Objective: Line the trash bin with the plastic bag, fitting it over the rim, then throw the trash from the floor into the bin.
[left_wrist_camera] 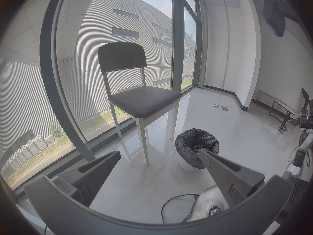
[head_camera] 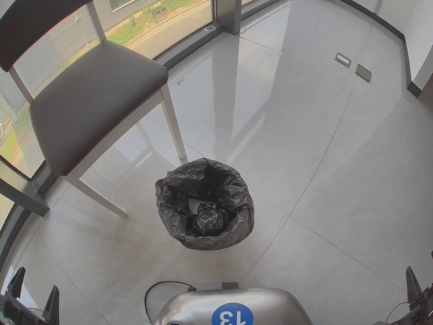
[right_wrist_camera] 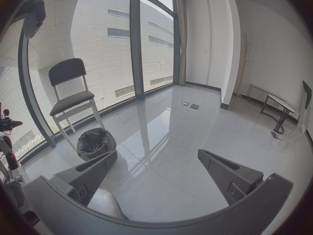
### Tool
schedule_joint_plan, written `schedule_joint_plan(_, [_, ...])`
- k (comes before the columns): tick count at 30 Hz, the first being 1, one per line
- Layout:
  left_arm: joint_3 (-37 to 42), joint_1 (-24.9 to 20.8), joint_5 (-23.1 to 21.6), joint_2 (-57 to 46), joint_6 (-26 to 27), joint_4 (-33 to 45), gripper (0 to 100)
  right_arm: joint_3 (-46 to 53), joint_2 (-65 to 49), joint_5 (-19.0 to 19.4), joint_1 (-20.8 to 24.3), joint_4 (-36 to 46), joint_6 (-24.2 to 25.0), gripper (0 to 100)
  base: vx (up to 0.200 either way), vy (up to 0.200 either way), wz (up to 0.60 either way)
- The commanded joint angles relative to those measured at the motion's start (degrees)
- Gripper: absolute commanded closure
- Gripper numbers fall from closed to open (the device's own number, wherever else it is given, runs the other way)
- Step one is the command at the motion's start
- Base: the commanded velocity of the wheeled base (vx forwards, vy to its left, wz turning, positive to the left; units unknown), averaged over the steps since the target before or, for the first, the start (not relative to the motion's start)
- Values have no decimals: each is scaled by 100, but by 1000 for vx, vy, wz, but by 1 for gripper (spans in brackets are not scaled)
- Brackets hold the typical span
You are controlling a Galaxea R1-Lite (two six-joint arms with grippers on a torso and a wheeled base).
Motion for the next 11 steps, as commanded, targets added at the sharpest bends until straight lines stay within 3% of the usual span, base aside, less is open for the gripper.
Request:
schedule_joint_plan(1, [101, 6, -2, -93, 0, -1, 0, 101, -40, -79, 1, -4, -19, 0, 0, 0, 0])
schedule_joint_plan(11, [101, -2, -2, -93, 0, -1, 0, 101, -31, -88, 1, -4, 8, 0, 0, 0, 0])
